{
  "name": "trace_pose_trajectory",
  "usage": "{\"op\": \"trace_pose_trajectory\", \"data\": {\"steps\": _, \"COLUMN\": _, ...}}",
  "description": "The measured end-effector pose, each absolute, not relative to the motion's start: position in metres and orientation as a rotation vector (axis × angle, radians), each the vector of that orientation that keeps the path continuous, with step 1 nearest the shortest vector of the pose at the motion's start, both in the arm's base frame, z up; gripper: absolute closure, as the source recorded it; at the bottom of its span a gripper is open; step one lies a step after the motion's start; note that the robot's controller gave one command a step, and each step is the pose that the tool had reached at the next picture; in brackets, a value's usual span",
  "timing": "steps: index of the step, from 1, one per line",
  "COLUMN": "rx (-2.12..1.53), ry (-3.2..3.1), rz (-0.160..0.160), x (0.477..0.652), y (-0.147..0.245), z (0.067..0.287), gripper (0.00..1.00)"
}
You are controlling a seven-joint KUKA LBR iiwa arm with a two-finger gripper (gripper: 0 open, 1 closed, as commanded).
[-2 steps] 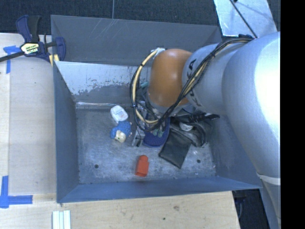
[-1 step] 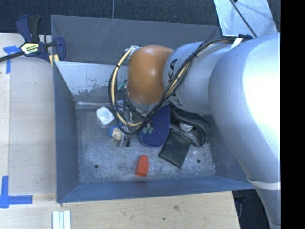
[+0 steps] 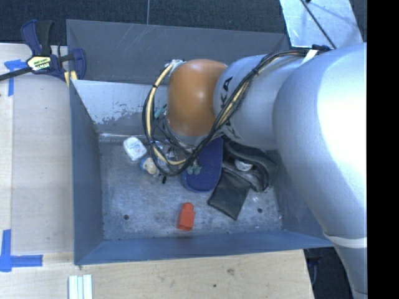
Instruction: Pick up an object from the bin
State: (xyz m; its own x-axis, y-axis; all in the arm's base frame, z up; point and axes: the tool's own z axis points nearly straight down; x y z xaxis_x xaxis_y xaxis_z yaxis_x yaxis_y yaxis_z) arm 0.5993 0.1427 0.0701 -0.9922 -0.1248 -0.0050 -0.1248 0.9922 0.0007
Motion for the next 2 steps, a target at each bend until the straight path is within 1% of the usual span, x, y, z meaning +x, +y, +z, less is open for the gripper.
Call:
{"op": "trace_pose_trajectory", "data": {"steps": 1, "rx": -0.170, "ry": 3.124, "rz": 0.004, "x": 0.612, "y": 0.144, "z": 0.176, "gripper": 1.00}}
{"op": "trace_pose_trajectory", "data": {"steps": 2, "rx": -0.224, "ry": 3.121, "rz": 0.003, "x": 0.615, "y": 0.147, "z": 0.243, "gripper": 1.00}}
